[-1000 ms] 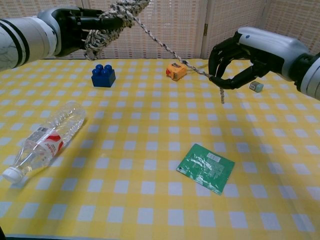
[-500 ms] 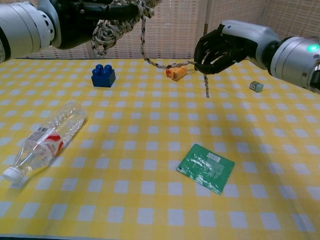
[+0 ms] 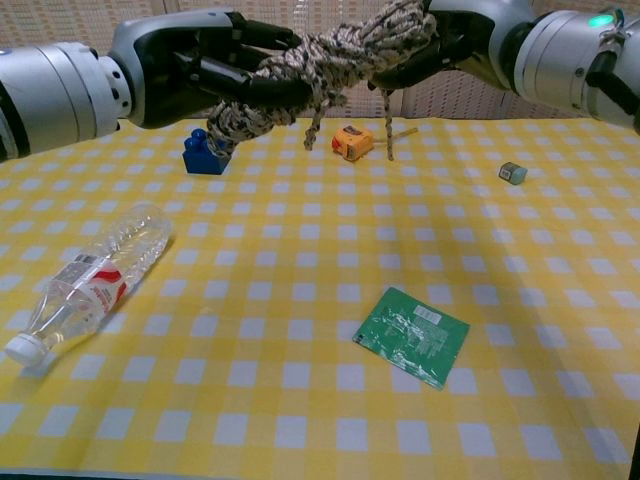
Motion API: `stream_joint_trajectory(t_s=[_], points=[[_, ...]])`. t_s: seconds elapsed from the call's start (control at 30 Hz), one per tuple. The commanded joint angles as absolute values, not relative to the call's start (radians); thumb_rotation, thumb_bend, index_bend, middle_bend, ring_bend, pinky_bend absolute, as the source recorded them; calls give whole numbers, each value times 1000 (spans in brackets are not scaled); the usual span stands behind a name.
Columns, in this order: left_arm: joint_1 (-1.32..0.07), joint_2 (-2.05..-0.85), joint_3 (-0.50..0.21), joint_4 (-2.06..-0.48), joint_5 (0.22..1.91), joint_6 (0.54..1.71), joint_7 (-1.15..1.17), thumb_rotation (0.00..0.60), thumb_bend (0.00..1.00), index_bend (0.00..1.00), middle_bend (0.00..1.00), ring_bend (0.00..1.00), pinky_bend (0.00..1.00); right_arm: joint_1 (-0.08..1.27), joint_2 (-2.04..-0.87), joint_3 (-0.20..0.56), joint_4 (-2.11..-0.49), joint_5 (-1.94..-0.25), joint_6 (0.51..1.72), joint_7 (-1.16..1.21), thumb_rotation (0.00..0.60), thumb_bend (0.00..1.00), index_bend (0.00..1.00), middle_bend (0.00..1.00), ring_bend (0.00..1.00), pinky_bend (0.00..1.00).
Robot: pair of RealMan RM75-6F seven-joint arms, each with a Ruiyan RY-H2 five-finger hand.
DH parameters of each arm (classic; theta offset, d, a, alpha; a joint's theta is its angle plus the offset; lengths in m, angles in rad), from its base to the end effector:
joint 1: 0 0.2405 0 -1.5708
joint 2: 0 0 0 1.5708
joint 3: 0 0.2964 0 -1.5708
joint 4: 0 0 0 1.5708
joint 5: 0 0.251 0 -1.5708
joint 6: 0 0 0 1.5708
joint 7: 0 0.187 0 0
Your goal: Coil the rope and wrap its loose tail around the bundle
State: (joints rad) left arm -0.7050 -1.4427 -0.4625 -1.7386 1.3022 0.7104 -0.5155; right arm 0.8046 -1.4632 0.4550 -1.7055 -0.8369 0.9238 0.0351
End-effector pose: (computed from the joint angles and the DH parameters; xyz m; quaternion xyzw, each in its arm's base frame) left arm -0.0458 0.4072 -0.0224 -0.5719 -0.6128 -0.5391 0.0825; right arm -0.0702 -0.4534 -0.0077 0.5445 -0.5905 0.5313 0.2692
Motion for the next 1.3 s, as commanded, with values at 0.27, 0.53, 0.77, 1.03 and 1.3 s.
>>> stream_joint_trajectory(t_s=[0.27, 0.53, 0.77, 1.03, 1.3], points=[[-781, -1463, -360, -1660, 1322, 745, -292, 600, 628, 729, 733, 718, 769, 823, -1442, 451, -1759, -834, 958, -5, 600, 430, 703, 523, 441, 205], [-810, -1512, -331, -1662, 1097, 862, 70, 600, 628, 729, 733, 726, 767, 820, -1439, 428, -1806, -859, 1024, -58, 600, 431, 705, 544, 448, 205], [-836, -1566, -335, -1671, 903, 980, 258, 600, 628, 730, 733, 733, 767, 816, -1454, 401, -1846, -895, 1084, -106, 600, 431, 707, 548, 456, 219], [-843, -1617, -373, -1681, 782, 1084, 304, 600, 629, 739, 738, 746, 767, 824, -1518, 378, -1842, -928, 1180, -196, 600, 430, 709, 565, 507, 372], [-824, -1637, -442, -1689, 715, 1128, 225, 600, 628, 743, 747, 765, 775, 820, -1575, 353, -1859, -942, 1257, -286, 600, 431, 715, 588, 566, 458]])
